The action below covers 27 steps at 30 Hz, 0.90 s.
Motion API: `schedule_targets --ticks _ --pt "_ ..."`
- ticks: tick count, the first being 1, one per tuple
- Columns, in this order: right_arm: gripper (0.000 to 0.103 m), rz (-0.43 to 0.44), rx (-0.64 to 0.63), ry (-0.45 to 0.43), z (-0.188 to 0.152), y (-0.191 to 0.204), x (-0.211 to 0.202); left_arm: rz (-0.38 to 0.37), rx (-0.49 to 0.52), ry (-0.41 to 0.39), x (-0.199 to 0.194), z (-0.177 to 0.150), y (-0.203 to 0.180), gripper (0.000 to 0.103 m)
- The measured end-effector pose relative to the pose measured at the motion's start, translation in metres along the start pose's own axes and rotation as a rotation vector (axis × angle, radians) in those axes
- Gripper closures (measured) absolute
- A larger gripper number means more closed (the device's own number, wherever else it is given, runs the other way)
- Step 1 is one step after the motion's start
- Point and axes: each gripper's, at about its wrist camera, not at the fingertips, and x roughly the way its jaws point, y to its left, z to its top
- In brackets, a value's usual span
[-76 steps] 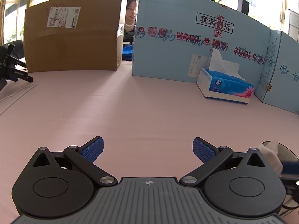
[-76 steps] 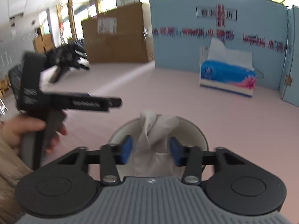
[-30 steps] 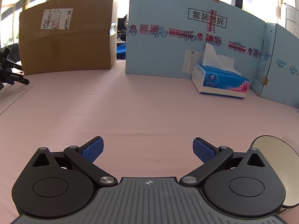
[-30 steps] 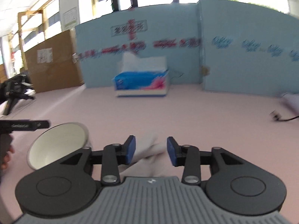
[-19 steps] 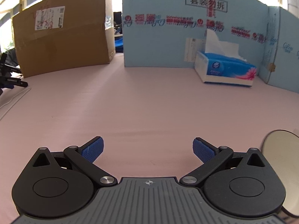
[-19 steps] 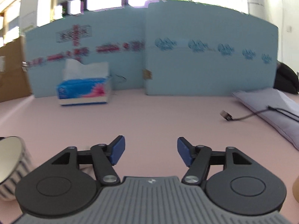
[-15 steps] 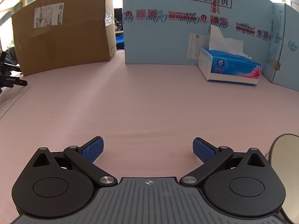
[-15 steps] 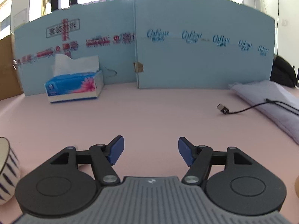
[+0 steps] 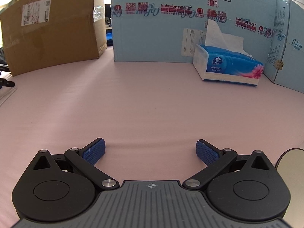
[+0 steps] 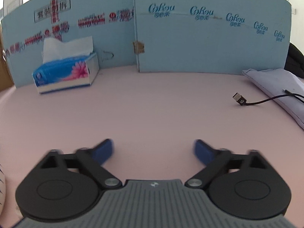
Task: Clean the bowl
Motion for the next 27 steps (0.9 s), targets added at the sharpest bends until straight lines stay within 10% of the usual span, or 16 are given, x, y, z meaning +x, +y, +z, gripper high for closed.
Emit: schedule_targets --ticks 27 --pt "0.000 -0.026 0.043 0.000 0.0019 -0.0022 0.0050 0.008 -0.016 0.000 -0.0003 0.0020 0.0007 0.000"
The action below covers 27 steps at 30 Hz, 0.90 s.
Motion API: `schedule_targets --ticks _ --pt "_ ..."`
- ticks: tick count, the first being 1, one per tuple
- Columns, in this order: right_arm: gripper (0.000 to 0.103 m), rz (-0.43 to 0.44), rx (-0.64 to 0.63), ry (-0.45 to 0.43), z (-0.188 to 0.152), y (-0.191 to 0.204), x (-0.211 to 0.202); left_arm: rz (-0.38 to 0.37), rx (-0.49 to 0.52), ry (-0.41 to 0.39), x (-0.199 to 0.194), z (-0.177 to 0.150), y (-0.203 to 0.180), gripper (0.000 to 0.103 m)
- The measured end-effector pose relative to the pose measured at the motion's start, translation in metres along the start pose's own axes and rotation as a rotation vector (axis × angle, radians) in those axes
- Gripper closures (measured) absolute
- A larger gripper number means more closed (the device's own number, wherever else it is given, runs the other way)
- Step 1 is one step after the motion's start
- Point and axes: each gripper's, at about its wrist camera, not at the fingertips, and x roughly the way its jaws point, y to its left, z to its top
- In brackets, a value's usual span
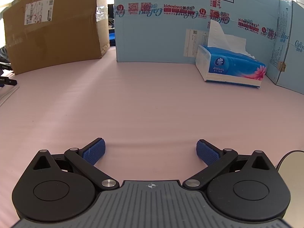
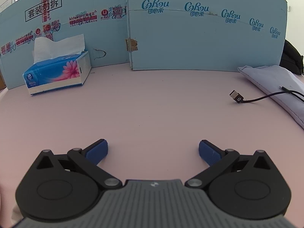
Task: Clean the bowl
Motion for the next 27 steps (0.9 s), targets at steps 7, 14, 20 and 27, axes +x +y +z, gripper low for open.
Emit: schedule_targets --ticks 7,14,20,27 --pt "0.000 0.001 0.002 -0.001 -0.0001 -0.0003 -0.0002 0.001 -0.001 0.000 -0.0004 0.0001 -0.0005 0.000" --pt "0.000 0.002 0.003 -0.001 0.0000 -0.0003 -0.0003 0.000 -0.001 0.001 -0.0006 0.0009 -0.0001 0.000" --pt "0.000 0.002 0.003 -0.002 0.0001 0.0000 -0.0002 0.000 -0.001 0.001 -0.0009 0.0014 0.0007 0.000" --pt "0.000 0.002 0.003 -0.002 0.0002 0.0005 -0.0001 0.000 0.000 0.001 -0.0010 0.0014 0.0005 0.000"
